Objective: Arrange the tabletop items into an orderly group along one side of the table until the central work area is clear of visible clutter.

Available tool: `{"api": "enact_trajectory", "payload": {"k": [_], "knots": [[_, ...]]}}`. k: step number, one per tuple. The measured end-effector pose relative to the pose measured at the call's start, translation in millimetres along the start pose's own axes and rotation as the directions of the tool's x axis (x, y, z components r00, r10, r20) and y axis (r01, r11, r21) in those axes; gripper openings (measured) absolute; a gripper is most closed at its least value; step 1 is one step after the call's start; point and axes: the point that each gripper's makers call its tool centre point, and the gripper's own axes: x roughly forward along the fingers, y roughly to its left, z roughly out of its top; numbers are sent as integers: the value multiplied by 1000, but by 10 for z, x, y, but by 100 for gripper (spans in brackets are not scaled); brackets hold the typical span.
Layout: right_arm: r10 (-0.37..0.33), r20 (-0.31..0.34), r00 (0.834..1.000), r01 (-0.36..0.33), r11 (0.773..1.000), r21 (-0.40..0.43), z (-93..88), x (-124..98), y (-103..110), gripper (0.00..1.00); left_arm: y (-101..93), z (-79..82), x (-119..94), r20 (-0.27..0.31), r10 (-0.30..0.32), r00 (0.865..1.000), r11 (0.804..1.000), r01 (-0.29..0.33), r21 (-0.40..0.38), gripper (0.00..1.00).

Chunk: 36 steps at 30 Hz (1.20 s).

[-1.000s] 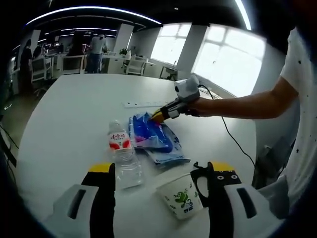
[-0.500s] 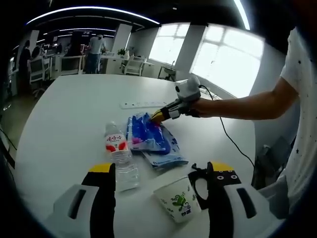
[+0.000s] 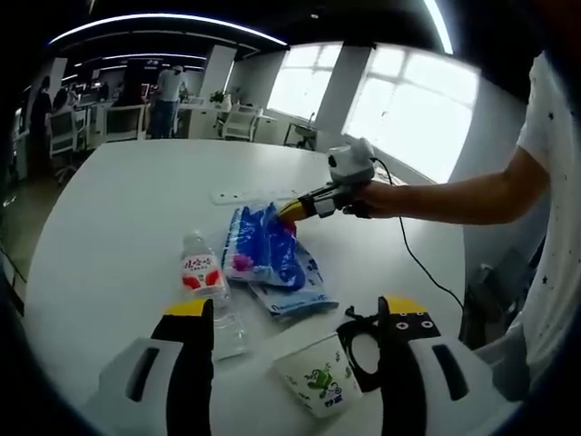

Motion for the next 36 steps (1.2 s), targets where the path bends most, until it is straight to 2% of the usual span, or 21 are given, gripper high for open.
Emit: {"api": "enact_trajectory", "payload": {"k": [18, 28, 36], "knots": [[-1, 94, 996, -6, 997, 74, 115, -222, 52, 0, -43, 131, 200, 11, -15, 1000, 1000, 15, -12, 69], [-16, 144, 989, 2, 995, 99, 217, -347, 90, 0, 32, 212, 316, 18, 10, 1000, 999, -10, -47, 62], [-31, 192, 981, 7, 992, 127, 282, -437, 161, 0, 86, 315, 515, 37, 47, 998, 993, -42, -109, 51]]}}
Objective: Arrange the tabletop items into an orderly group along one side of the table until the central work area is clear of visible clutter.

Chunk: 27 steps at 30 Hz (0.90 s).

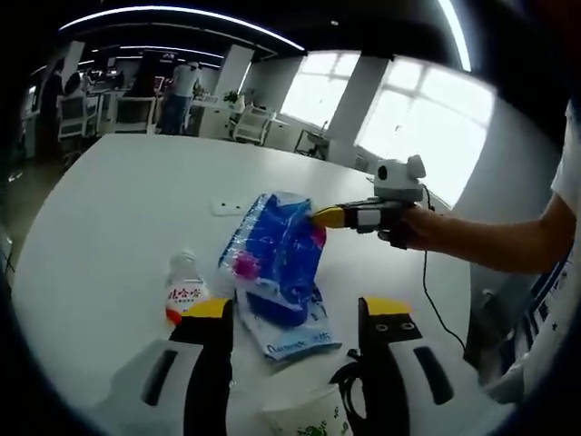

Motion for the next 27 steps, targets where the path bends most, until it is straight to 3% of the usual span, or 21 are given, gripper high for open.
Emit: {"api": "enact_trajectory", "payload": {"k": [4, 11, 16, 27], "knots": [[-9, 24, 1000, 9, 1000, 13, 34, -48, 18, 0, 31, 26, 86, 13, 25, 1000, 999, -24, -47, 44], [-19, 70, 997, 17, 999, 36, 119, -145, 45, 0, 24, -22, 189, -12, 43, 999, 997, -43, -63, 45], [-26, 101, 995, 21, 999, 49, 176, -225, 57, 0, 1, 10, 251, 2, 55, 998, 995, -55, -86, 44], [-38, 134, 990, 30, 997, 66, 220, -318, 114, 0, -38, 68, 358, 12, 92, 996, 995, -91, -45, 23]]}}
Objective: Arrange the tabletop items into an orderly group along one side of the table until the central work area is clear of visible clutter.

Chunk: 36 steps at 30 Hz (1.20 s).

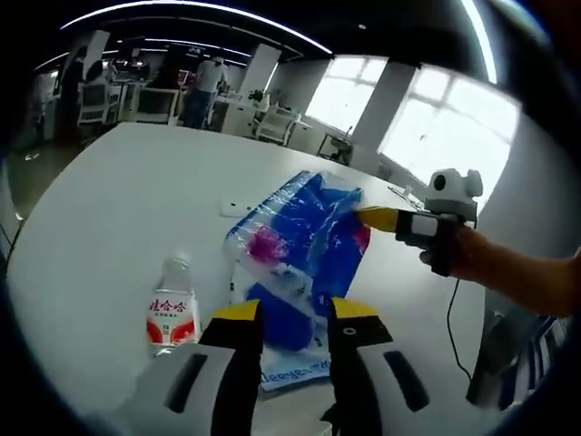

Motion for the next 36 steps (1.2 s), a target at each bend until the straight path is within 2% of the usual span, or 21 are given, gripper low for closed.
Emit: {"api": "enact_trajectory", "payload": {"k": [3, 7, 14, 20, 25, 36], "knots": [[-6, 9, 1000, 6, 1000, 6, 4, -41, 7, 0, -32, 23, 10, 4, 4, 1000, 1000, -4, 29, 13], [-11, 16, 1000, 11, 1000, 10, 15, -95, 14, 0, -56, 30, 5, -3, 3, 1000, 999, -3, 45, 6], [-25, 19, 1000, 25, 1000, 13, 12, -232, 14, 0, -168, 54, -6, -12, 0, 1000, 996, 1, 89, 1], [-41, 27, 999, 41, 999, 23, 24, -375, 25, 0, -276, 91, -22, -20, -20, 1000, 994, 22, 108, 0], [-58, 28, 998, 58, 998, 27, 9, -480, 30, 0, -388, 116, -22, -43, -31, 999, 986, 38, 163, 0], [-86, 53, 995, 84, 996, 39, 78, -746, 27, 0, -606, 170, -12, -67, -65, 996, 979, 77, 187, 0]]}}
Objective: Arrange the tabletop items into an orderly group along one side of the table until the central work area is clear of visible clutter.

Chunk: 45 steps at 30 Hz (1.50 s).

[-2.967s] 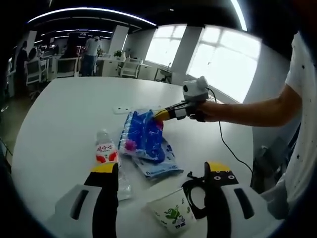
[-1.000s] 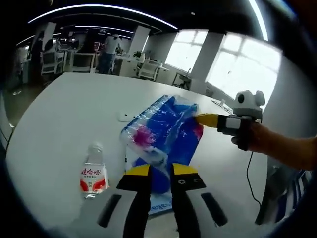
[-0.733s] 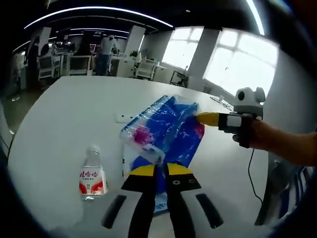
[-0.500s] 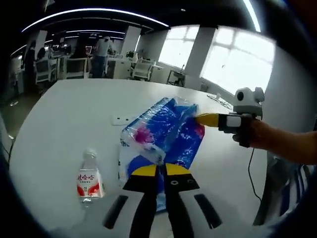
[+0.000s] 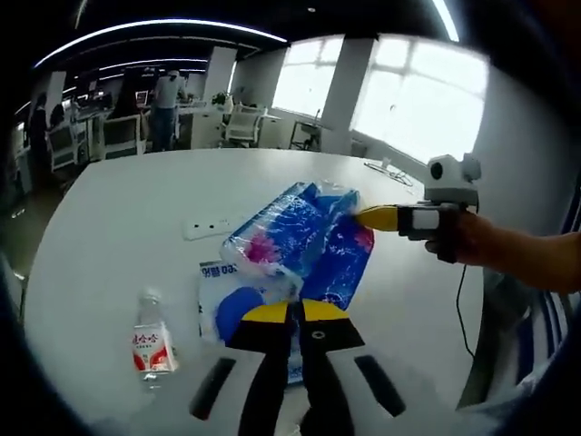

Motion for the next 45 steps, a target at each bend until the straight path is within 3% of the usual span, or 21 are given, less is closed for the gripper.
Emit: {"api": "enact_trajectory", "payload": {"k": [16, 26, 34, 45], "knots": [[-41, 29, 999, 41, 999, -11, 162, -286, -80, 0, -261, 209, 79, 6, -35, 999, 998, 35, 47, 0], [-84, 53, 995, 85, 996, -20, 259, -588, -222, 0, -520, 345, 227, 10, -72, 997, 995, 71, 76, 0], [-136, 64, 989, 138, 990, -20, 305, -861, -410, 0, -753, 489, 460, 8, -113, 994, 989, 112, 97, 0], [-229, 47, 972, 229, 973, -3, 168, -1258, -809, 0, -1114, 440, 899, -28, -159, 987, 981, 161, 107, 0]]}}
